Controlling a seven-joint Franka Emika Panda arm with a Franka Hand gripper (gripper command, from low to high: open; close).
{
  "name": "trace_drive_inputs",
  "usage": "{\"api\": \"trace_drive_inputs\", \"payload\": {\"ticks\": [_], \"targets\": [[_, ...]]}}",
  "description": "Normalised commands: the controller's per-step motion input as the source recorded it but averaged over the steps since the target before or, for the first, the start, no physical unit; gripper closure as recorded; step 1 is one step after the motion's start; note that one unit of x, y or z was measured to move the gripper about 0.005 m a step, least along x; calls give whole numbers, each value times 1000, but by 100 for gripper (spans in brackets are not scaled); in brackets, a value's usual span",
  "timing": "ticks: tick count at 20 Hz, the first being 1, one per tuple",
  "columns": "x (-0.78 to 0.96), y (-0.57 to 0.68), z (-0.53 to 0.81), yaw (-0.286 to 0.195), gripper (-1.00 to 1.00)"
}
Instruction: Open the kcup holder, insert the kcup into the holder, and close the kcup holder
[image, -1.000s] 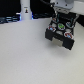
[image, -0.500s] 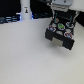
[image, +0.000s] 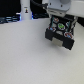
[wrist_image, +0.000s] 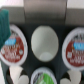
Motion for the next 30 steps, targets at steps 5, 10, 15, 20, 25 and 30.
{"api": "trace_drive_inputs", "payload": {"ticks": [5,10,15,20,25,30], "targets": [[577,-111,-137,58,-100],[332,78,-256,121,-100],[-41,241,-218,181,-100],[-183,264,-131,198,-100],[-378,364,-42,145,-100],[-367,478,4,115,-100]]}}
